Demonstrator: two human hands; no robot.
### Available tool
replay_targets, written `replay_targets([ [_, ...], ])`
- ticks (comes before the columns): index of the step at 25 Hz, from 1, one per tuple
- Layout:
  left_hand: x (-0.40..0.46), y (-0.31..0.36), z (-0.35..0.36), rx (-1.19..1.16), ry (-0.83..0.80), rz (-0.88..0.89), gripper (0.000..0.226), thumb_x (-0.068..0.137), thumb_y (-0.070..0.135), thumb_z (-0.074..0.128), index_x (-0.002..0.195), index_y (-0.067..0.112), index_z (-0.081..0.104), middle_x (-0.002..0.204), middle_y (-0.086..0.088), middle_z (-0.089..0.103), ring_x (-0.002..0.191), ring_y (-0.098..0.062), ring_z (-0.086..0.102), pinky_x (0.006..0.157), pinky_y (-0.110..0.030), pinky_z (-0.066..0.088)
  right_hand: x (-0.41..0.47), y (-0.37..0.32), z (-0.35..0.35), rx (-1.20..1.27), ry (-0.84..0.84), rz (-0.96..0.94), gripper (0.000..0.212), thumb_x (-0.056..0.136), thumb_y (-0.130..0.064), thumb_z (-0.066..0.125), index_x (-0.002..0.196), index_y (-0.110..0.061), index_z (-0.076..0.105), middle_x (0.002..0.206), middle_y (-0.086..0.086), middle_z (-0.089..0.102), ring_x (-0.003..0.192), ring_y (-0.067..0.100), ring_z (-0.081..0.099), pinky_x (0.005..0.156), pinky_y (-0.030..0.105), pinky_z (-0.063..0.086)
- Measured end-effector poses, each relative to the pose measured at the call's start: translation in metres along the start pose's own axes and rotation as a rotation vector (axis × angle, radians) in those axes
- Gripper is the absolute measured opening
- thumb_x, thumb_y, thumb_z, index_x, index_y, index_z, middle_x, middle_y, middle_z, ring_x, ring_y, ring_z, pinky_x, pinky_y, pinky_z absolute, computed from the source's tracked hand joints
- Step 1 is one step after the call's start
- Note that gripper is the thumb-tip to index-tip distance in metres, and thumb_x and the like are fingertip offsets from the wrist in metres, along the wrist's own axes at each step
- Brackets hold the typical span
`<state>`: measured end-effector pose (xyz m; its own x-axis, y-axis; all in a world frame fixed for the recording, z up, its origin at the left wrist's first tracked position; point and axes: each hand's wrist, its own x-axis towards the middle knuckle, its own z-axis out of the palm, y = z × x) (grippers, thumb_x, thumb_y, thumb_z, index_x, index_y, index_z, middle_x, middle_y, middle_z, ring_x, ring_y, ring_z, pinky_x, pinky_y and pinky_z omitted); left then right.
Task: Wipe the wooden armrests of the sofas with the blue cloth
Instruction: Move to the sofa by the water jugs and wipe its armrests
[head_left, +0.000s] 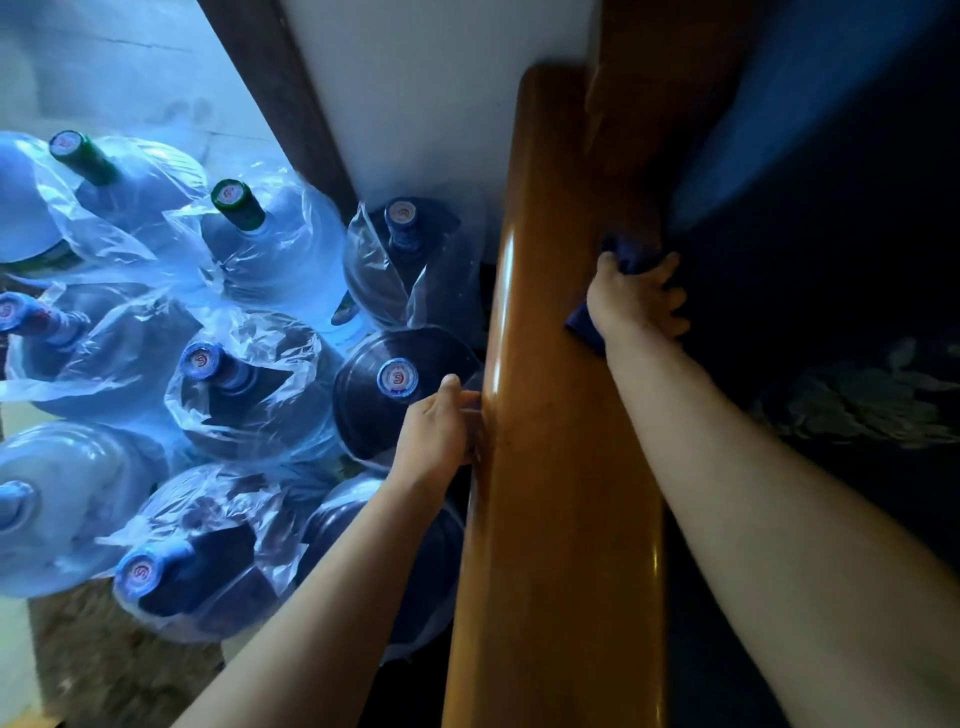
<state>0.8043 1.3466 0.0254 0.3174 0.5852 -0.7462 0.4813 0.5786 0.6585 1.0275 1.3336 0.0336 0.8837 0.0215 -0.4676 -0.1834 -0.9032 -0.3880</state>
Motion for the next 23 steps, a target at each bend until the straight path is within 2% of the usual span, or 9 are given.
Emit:
replay_targets([
  [2,-0.006,-0.011,-0.005,0.013,-0.005,-0.02,0.057,0.107,0.047,0.03,0.094,0.014,0.075,0.075,-0.001,0.079,0.067,-0.014,0.074,0.066,-0.034,0.053,-0.015,-0.013,0.015,-0.145,-0.004,-0.056,0.079,0.097,-0.067,0.032,0.161,-0.033,0.001,0.17,0.014,-0.004,0.152,0.05,-0.003,0.12,0.066,0.001],
  [4,-0.009,-0.018,-0.009,0.011,0.009,-0.037,0.058,0.107,0.047,0.031,0.1,0.008,0.074,0.08,-0.006,0.08,0.076,-0.019,0.075,0.069,-0.036,0.056,-0.041,-0.009,0.031,-0.299,0.02,-0.278,0.077,0.096,-0.068,0.03,0.161,-0.035,0.004,0.17,0.014,-0.011,0.151,0.051,-0.014,0.119,0.068,-0.007],
  [7,-0.01,-0.023,-0.016,-0.065,0.061,-0.057,0.057,0.107,0.046,0.031,0.108,0.003,0.069,0.095,-0.017,0.077,0.092,-0.032,0.073,0.082,-0.043,0.058,-0.087,0.038,0.051,-0.482,-0.011,-0.711,0.077,0.094,-0.068,0.037,0.16,-0.04,0.009,0.17,0.016,-0.006,0.15,0.053,-0.012,0.119,0.07,-0.003],
  [9,-0.013,-0.024,-0.013,-0.089,0.058,-0.072,0.057,0.107,0.046,0.03,0.112,0.002,0.067,0.096,-0.018,0.075,0.092,-0.034,0.071,0.079,-0.043,0.058,-0.106,0.086,0.048,-0.596,-0.034,-0.959,0.076,0.091,-0.067,0.044,0.158,-0.045,0.014,0.17,0.016,-0.002,0.151,0.053,-0.008,0.119,0.07,0.004],
  [11,-0.016,-0.025,-0.011,-0.077,0.044,-0.076,0.057,0.107,0.047,0.03,0.111,0.003,0.066,0.094,-0.016,0.075,0.088,-0.031,0.071,0.072,-0.039,0.057,-0.092,0.103,0.034,-0.624,-0.095,-1.051,0.075,0.09,-0.073,0.038,0.156,-0.05,0.011,0.171,0.011,-0.006,0.152,0.048,-0.011,0.121,0.066,0.004],
  [16,-0.017,-0.019,-0.003,-0.036,0.05,-0.06,0.058,0.105,0.048,0.031,0.1,0.006,0.07,0.085,-0.013,0.075,0.079,-0.027,0.069,0.068,-0.036,0.055,-0.042,0.078,0.006,-0.586,-0.021,-0.739,0.077,0.09,-0.079,0.022,0.158,-0.047,0.002,0.171,0.005,-0.009,0.154,0.041,-0.011,0.124,0.057,-0.001],
  [19,-0.022,-0.02,-0.002,-0.042,0.027,-0.066,0.058,0.105,0.048,0.031,0.103,0.004,0.07,0.085,-0.012,0.075,0.08,-0.027,0.068,0.072,-0.038,0.055,-0.077,0.087,0.027,-0.393,0.078,-0.377,0.079,0.095,-0.07,0.027,0.162,-0.034,0.005,0.171,0.011,-0.007,0.155,0.042,-0.009,0.125,0.057,-0.001],
  [21,-0.024,-0.023,-0.007,-0.085,0.021,-0.119,0.058,0.105,0.048,0.031,0.105,0.004,0.069,0.087,-0.016,0.076,0.08,-0.029,0.07,0.071,-0.04,0.057,-0.118,0.076,0.051,-0.323,0.079,-0.257,0.082,0.097,-0.068,0.03,0.162,-0.028,0.003,0.169,0.016,-0.01,0.153,0.044,-0.013,0.124,0.059,-0.006],
  [23,-0.022,-0.024,-0.018,-0.145,0.036,-0.138,0.056,0.104,0.047,0.032,0.093,0.007,0.069,0.067,-0.011,0.075,0.06,-0.022,0.071,0.051,-0.032,0.057,-0.153,0.063,0.072,-0.319,0.042,-0.31,0.081,0.096,-0.068,0.033,0.162,-0.03,0.003,0.168,0.019,-0.013,0.151,0.047,-0.018,0.122,0.062,-0.006],
])
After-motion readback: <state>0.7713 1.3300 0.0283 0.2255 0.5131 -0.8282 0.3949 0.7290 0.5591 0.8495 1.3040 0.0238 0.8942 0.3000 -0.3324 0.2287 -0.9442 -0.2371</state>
